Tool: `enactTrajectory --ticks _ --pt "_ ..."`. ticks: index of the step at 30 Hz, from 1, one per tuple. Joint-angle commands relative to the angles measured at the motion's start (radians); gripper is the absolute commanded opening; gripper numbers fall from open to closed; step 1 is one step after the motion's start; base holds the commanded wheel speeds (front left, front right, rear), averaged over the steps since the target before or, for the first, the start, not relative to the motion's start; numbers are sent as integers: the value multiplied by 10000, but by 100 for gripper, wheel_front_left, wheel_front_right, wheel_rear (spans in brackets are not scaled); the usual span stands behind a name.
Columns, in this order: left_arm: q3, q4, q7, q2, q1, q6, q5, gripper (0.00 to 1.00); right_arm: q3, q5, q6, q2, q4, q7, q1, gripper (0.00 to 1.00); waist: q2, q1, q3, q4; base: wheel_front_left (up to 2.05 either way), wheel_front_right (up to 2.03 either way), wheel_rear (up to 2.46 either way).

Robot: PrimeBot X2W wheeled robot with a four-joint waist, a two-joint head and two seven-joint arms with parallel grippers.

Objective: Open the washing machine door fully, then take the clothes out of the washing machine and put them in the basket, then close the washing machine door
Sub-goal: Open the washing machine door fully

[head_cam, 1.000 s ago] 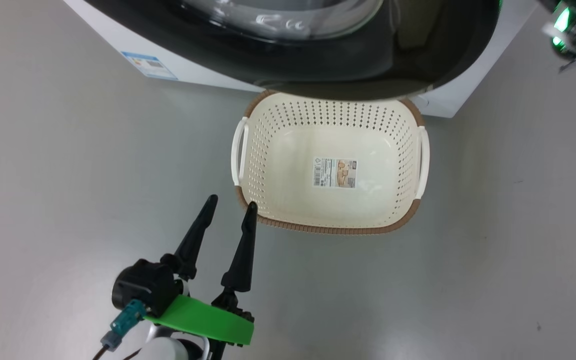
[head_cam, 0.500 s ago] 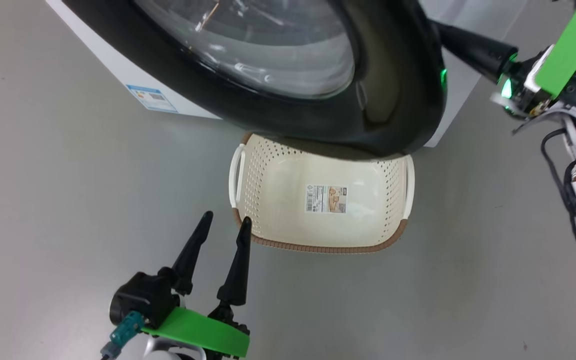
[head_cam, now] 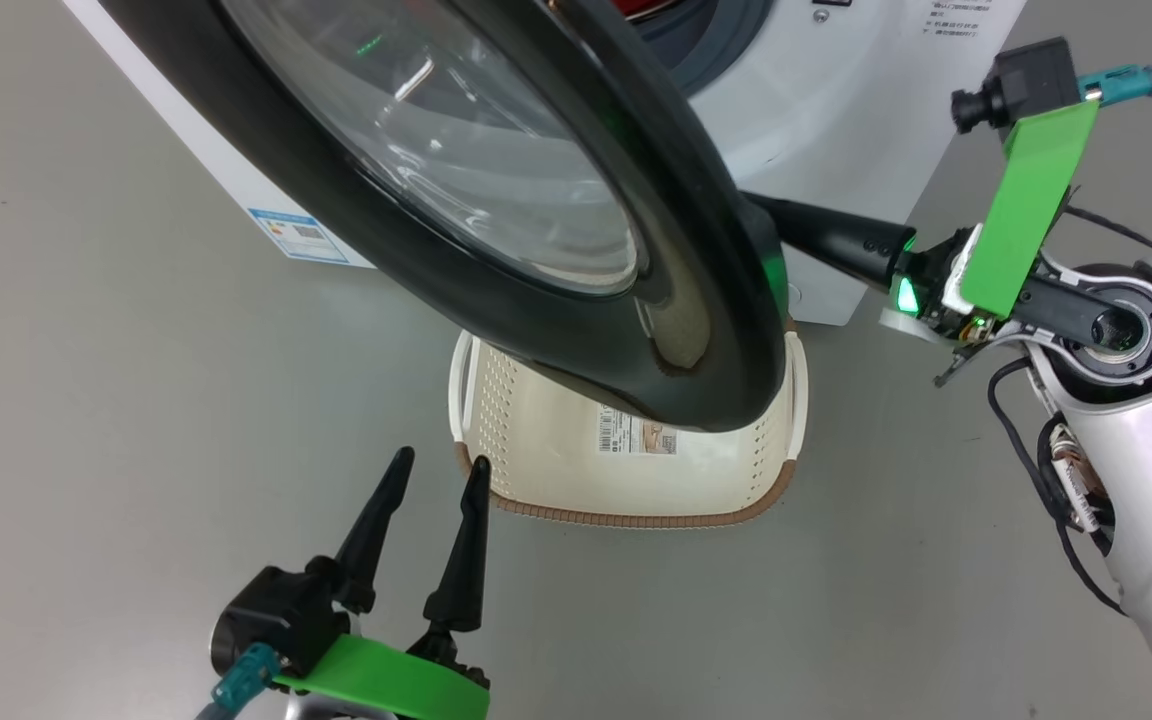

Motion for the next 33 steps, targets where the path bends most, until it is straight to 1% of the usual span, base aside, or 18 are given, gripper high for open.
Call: enactTrajectory --ticks 1,8,9,10,12,13,15,19,21,22,23,24,33 --pt "341 -251 -122 98 29 -29 74 100 115 -178 77 160 -369 82 183 0 0 0 -27 -26 0 0 0" --pt "373 -247 -122 98 64 -37 66 100 -126 -384 77 247 -397 -38 346 0 0 0 -134 -39 0 0 0" --pt "374 -246 -122 98 77 -31 56 100 -163 -433 77 252 -383 -89 361 2 0 0 -155 -41 0 0 0" --pt "376 -244 -122 98 90 -26 46 100 -190 -470 77 264 -363 -126 378 6 0 0 -177 -45 0 0 0" --pt "378 -237 -122 98 117 -24 31 100 -257 -574 77 277 -314 -260 418 21 0 0 -220 -63 0 0 0" --pt "380 -234 -122 98 126 -27 27 100 -278 -655 77 270 -269 -345 438 24 0 0 -241 -74 0 0 0" --pt "391 -216 -122 98 136 -38 27 100 -286 -832 77 231 -146 -507 495 25 0 0 -292 -98 0 0 0" --pt "449 -145 -122 98 181 -91 38 100 -347 -1016 77 192 100 -887 681 32 0 0 -436 -154 0 0 0" --pt "498 -118 -122 98 220 -128 57 100 -418 -1048 77 172 157 -1100 805 47 0 0 -490 -190 0 0 0" --pt "531 -102 -122 98 240 -147 68 100 -453 -1046 77 164 168 -1193 886 62 0 0 -519 -209 0 0 0" --pt "571 -84 -122 98 261 -164 81 100 -482 -1049 77 155 175 -1285 978 75 0 0 -554 -235 0 0 0" --pt "613 -70 -122 98 285 -179 93 100 -504 -1059 77 142 181 -1375 1080 100 0 0 -582 -262 0 0 0" --pt "951 100 -122 98 497 -350 171 100 -599 -1061 77 148 158 -2055 2123 100 0 0 -875 -595 0 0 0"
